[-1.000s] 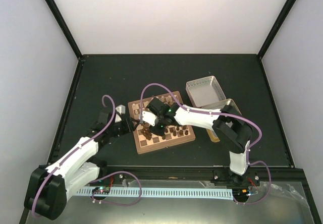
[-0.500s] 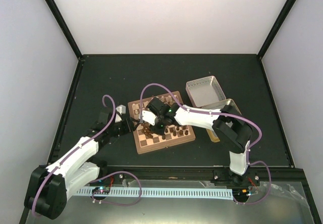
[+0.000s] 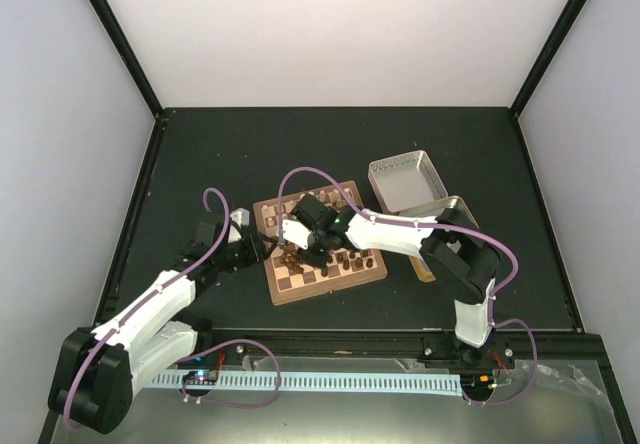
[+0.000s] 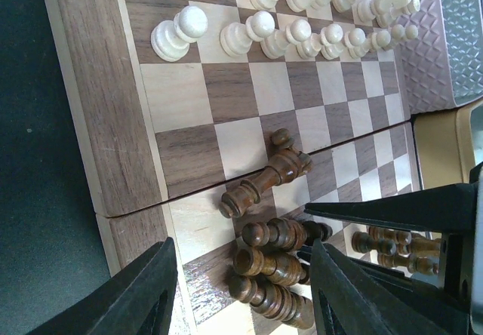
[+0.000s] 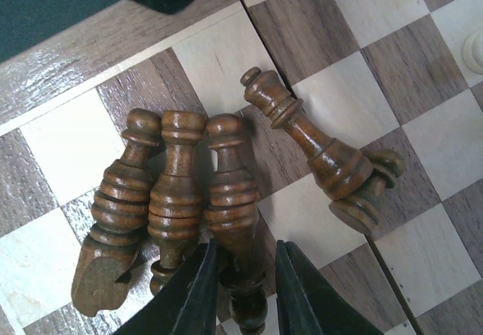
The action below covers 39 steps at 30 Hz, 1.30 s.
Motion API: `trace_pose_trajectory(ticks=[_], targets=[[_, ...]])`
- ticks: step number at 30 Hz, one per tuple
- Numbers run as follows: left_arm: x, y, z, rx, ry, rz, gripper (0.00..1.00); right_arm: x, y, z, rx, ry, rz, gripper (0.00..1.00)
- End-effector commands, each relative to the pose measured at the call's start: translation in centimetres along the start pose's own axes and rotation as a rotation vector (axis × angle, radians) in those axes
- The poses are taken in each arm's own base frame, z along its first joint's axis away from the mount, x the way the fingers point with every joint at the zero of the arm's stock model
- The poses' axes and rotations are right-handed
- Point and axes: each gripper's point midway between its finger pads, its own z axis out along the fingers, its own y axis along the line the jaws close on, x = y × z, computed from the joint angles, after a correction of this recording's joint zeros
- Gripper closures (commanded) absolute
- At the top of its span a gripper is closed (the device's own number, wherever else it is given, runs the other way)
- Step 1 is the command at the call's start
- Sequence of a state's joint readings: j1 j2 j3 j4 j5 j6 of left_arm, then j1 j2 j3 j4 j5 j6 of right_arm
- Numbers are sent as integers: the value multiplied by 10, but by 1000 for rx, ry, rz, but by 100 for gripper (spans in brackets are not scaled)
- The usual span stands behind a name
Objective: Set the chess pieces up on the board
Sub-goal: Pick up the chess piece from the chessboard.
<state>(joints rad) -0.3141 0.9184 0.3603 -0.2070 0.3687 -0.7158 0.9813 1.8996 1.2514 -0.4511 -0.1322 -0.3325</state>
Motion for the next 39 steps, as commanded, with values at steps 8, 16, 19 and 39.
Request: trace_pose_trajectory(ticks=[8, 16, 19, 39], targets=[[-9, -13, -3, 46, -21, 7, 50, 3, -4, 3, 29, 15, -16, 88], [-12, -20, -7, 72, -30, 0, 48, -12, -6, -15, 55, -66, -28, 92], [-14, -26, -9, 98, -39, -2, 45, -17, -8, -22, 72, -101, -27, 93], [-25, -57, -9, 261, -49, -39, 51, -49, -2, -67, 73, -301, -23, 93]])
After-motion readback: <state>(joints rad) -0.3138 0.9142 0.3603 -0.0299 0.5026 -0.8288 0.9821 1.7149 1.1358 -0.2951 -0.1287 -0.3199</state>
